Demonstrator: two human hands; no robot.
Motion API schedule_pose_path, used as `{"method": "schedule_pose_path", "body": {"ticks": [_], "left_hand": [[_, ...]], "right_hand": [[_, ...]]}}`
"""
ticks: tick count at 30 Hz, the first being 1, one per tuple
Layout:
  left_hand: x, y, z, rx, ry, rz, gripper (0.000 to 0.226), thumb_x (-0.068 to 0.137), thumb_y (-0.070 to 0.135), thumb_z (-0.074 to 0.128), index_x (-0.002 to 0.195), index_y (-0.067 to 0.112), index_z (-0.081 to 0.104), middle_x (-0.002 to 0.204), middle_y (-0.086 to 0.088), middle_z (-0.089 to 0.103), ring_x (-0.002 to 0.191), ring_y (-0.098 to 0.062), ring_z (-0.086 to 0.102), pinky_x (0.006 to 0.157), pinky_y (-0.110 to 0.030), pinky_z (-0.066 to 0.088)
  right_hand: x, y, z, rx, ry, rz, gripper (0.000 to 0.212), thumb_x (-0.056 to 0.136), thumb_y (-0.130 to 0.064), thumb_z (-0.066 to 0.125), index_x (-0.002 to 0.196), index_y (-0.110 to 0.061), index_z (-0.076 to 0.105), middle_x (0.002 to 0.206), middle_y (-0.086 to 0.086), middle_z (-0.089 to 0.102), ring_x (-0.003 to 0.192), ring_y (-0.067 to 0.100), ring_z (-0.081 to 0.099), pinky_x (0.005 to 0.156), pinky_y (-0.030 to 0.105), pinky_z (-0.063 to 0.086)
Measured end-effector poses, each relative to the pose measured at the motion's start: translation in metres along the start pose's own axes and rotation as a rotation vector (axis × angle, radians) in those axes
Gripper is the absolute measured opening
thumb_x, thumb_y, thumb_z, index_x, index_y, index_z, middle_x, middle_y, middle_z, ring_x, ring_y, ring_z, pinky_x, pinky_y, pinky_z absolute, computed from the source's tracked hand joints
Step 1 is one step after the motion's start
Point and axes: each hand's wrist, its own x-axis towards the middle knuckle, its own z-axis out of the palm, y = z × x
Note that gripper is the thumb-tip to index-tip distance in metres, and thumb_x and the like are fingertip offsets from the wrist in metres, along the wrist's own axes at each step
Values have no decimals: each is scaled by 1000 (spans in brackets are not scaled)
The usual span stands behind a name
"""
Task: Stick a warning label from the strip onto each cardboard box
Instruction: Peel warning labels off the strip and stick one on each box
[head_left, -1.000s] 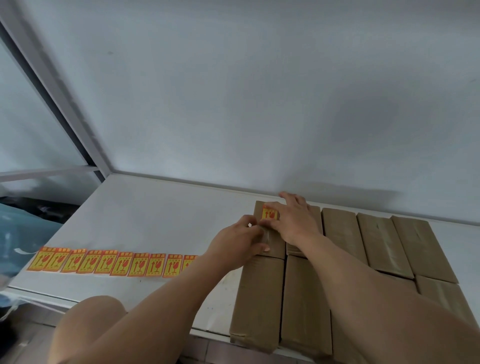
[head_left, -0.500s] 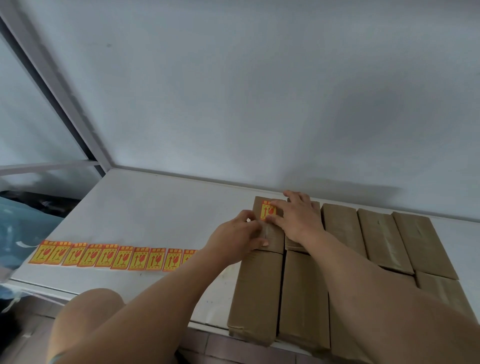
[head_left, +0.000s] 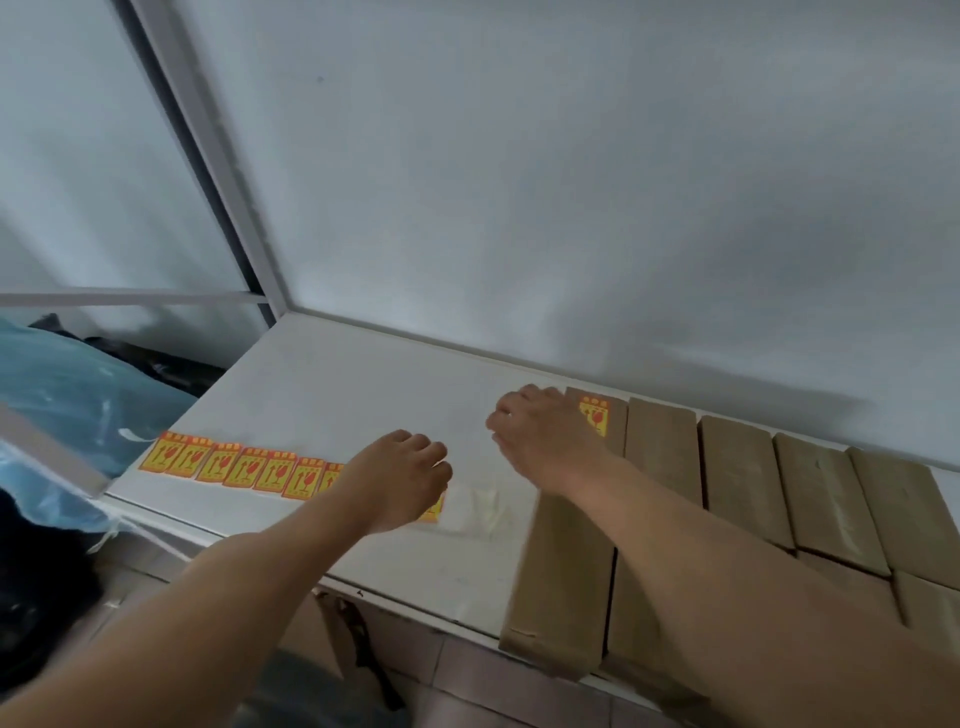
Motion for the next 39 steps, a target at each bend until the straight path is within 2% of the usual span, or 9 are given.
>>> {"method": "schedule_pose_path", "body": {"ticks": [6,9,11,14,16,21,28,33,39], "left_hand": [[-38,-4,13,-43,-59,-97,29,90,28,42,73,17,63,69,0,53,58,-22,50,54,-33,44],[-49,-4,19,-64,-98,-142,22,89,30,50,79,18,66,76,-1,60,64,-23,56,57,-34,46],[-52,-1,22,-100,-140,-176,26,94,33,45,93,17,67,91,-4,63,79,-26,59,68,-38,48],[-54,2,29,-175,-239,-230,37,99,38,36,117,15,59,120,-8,57,109,-29,53,89,-41,44],[-54,0,34,-236,-260,-252,40,99,40,37,122,14,57,128,-9,53,116,-29,49,93,-41,43],[-51,-5,46,-355,-273,-341,40,98,43,40,123,16,56,129,-8,52,113,-27,50,90,-42,47],[-44,-8,48,-414,-325,-399,49,96,46,45,139,22,42,140,-4,40,124,-25,40,96,-42,45],[-42,-9,50,-429,-341,-412,50,96,49,45,141,27,41,141,-2,38,125,-24,37,97,-41,44],[-41,-9,49,-480,-334,-456,52,93,50,50,139,26,44,140,1,39,124,-22,37,99,-38,40]], "right_hand": [[31,-54,17,-20,-125,-71,19,97,-18,46,107,-14,61,102,7,61,94,28,55,69,35,39],[41,-72,35,29,-244,7,14,94,-15,50,104,-13,59,100,7,58,93,28,56,64,35,37],[46,-81,45,124,-337,116,18,94,-15,48,109,-12,59,104,9,57,97,29,58,68,36,43],[48,-89,56,243,-462,265,28,91,-14,46,117,-10,56,114,12,55,104,32,57,82,40,47],[48,-92,65,265,-504,330,29,90,-15,45,117,-9,54,115,13,52,106,34,56,83,39,46],[48,-94,78,255,-485,426,25,92,-16,45,113,-8,55,112,13,44,100,33,56,76,37,45],[47,-98,86,273,-417,523,25,93,-20,46,114,-10,55,112,13,45,102,32,53,73,35,41],[47,-97,88,351,-393,618,27,92,-21,49,116,-10,53,114,13,48,101,32,55,72,33,41],[48,-96,90,401,-389,698,22,91,-21,52,109,-10,55,110,12,53,97,30,57,69,32,40]]}}
